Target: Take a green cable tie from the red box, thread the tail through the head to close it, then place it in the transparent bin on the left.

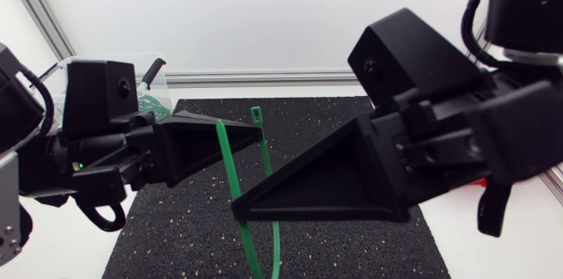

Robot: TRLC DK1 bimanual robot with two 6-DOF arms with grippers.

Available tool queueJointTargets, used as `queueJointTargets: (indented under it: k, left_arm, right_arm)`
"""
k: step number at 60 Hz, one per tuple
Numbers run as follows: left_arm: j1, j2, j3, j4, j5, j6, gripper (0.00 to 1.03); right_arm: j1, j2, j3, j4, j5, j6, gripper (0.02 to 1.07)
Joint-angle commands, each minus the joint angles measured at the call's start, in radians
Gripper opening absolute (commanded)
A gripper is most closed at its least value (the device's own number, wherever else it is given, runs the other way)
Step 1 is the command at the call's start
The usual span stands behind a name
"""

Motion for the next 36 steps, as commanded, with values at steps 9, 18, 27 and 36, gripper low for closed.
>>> queueJointTargets:
  k: [9, 18, 27, 36]
  left_arm:
    - [-0.025, -0.031, -0.035, 0.018, -0.032, -0.031, 0.04]
    - [-0.048, -0.04, -0.038, 0.021, -0.064, -0.028, 0.04]
    - [-0.066, -0.04, -0.044, 0.023, -0.101, -0.011, 0.04]
    - [-0.083, -0.02, -0.046, 0.027, -0.133, 0.015, 0.04]
  right_arm:
    - [-0.043, 0.001, 0.048, -0.018, -0.05, 0.18, 0.08]
    - [-0.07, 0.01, 0.059, -0.018, -0.105, 0.269, 0.08]
    - [-0.095, 0.018, 0.059, -0.018, -0.145, 0.318, 0.08]
    - [-0.1, 0.024, 0.057, -0.026, -0.159, 0.335, 0.08]
